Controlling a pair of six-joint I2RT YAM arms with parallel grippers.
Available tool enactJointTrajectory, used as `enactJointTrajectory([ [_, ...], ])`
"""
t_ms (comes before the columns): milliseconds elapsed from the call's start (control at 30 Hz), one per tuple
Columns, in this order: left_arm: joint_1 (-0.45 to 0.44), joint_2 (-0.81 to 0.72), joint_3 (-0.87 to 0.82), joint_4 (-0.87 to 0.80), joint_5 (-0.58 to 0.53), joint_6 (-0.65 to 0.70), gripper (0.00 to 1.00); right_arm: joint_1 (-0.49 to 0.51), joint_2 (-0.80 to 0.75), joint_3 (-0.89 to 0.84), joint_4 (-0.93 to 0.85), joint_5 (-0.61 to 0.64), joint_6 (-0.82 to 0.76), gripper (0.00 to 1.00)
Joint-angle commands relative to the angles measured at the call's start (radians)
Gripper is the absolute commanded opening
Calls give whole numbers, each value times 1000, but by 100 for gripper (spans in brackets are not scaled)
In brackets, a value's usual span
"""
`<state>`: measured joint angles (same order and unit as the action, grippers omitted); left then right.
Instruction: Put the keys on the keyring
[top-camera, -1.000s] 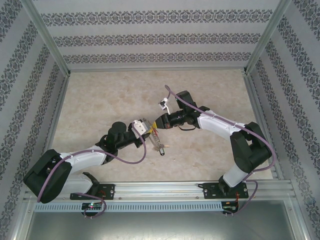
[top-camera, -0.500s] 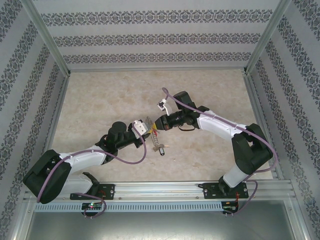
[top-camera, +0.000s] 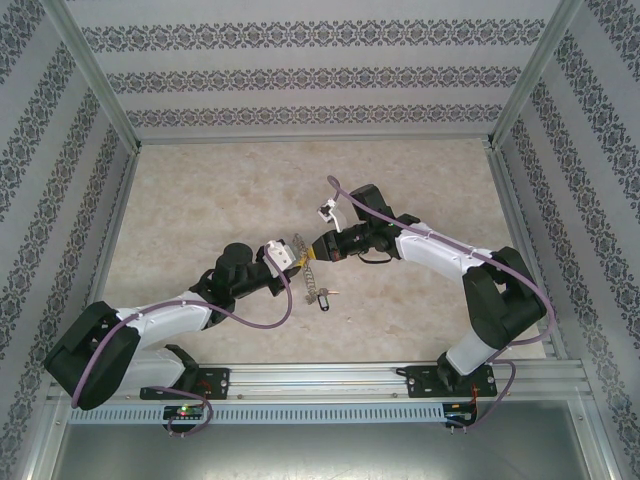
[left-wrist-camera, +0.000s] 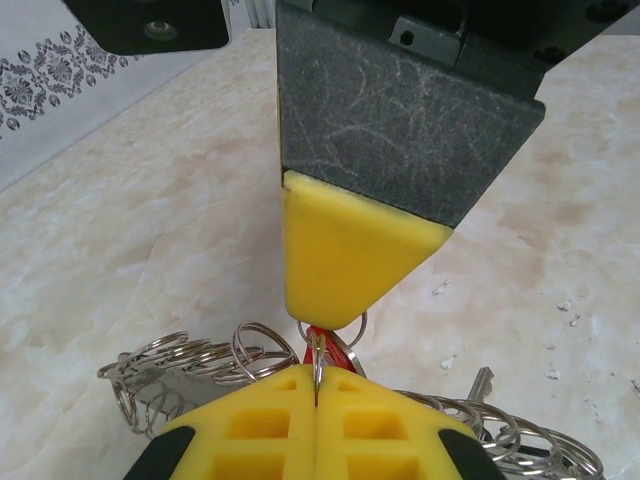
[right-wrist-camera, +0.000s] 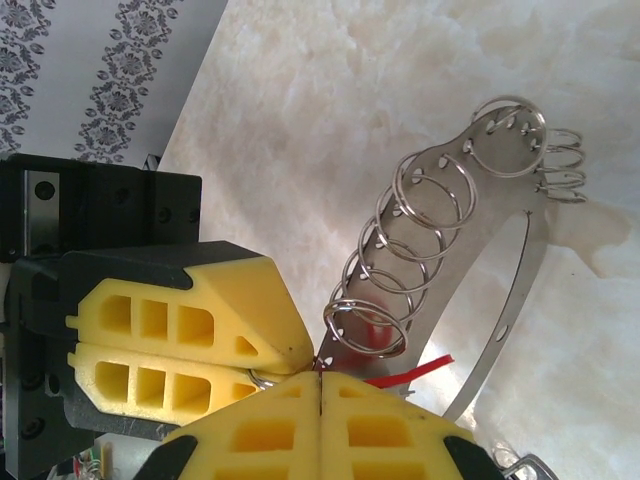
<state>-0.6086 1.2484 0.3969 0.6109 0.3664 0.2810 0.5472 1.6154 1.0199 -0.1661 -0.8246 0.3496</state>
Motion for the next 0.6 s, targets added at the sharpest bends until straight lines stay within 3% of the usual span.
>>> enactJointTrajectory([
  [0,1,0,25,47,18,-9,0,-3,34,11,10,-1,19,0],
  [567,1,-1,23,34,7,-10,0,-9,13,-30,139,-41,123,0],
])
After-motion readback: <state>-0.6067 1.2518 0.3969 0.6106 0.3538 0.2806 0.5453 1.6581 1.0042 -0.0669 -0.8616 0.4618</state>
